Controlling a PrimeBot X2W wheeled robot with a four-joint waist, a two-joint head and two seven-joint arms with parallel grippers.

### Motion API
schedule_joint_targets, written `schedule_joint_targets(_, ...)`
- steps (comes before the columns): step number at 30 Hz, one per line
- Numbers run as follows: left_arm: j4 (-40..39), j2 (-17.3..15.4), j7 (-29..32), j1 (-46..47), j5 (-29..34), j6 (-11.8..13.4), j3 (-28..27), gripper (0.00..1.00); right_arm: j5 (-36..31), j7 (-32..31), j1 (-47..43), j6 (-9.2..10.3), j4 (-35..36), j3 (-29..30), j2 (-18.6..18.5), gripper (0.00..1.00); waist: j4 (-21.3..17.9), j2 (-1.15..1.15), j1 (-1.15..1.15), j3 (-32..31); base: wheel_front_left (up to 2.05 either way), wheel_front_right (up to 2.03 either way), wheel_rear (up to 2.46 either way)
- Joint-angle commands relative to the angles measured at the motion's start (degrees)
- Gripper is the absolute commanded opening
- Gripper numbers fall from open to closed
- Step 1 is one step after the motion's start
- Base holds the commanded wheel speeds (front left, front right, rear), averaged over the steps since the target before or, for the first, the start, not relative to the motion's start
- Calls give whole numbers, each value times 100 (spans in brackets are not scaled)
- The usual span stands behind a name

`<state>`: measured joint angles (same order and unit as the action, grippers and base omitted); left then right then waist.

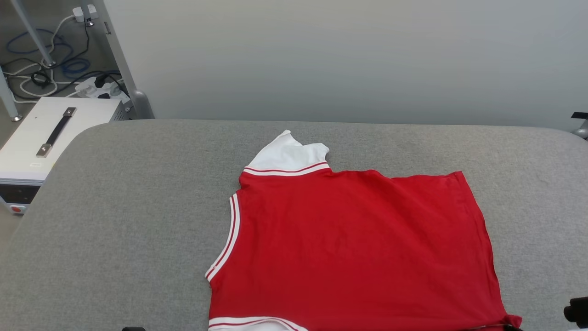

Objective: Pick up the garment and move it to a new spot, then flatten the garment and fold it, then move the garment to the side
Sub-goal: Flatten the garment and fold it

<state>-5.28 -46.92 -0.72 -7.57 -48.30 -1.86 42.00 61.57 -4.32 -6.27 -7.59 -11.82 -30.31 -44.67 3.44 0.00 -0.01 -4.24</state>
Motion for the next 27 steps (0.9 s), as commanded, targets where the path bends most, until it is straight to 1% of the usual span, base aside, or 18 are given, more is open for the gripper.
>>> schedule_joint_targets(1,-45,-35,-35,2,12,1,-58,0,-100,-31,-59,10,88,148,6,0,-3,0,1,20,0,0,0)
schedule_joint_targets(7,-86,79,-101,409,22,61,-265,0,-421,-312,-92,10,479,703,184,0,-49,0,1,159,0,0,0)
schedule_joint_targets(13,-29,148,108,1101,130,135,-446,0,-758,-724,132,10,776,1100,421,0,-116,0,1,526,0,0,0)
schedule_joint_targets(19,283,273,451,1763,203,30,-431,0,-1099,-1139,522,10,793,1279,671,0,-187,0,1,930,0,0,0)
schedule_joint_targets(27,1014,533,647,2419,345,-165,-298,0,-1378,-1508,1051,10,589,1291,897,0,-265,0,1,1341,0,0,0)
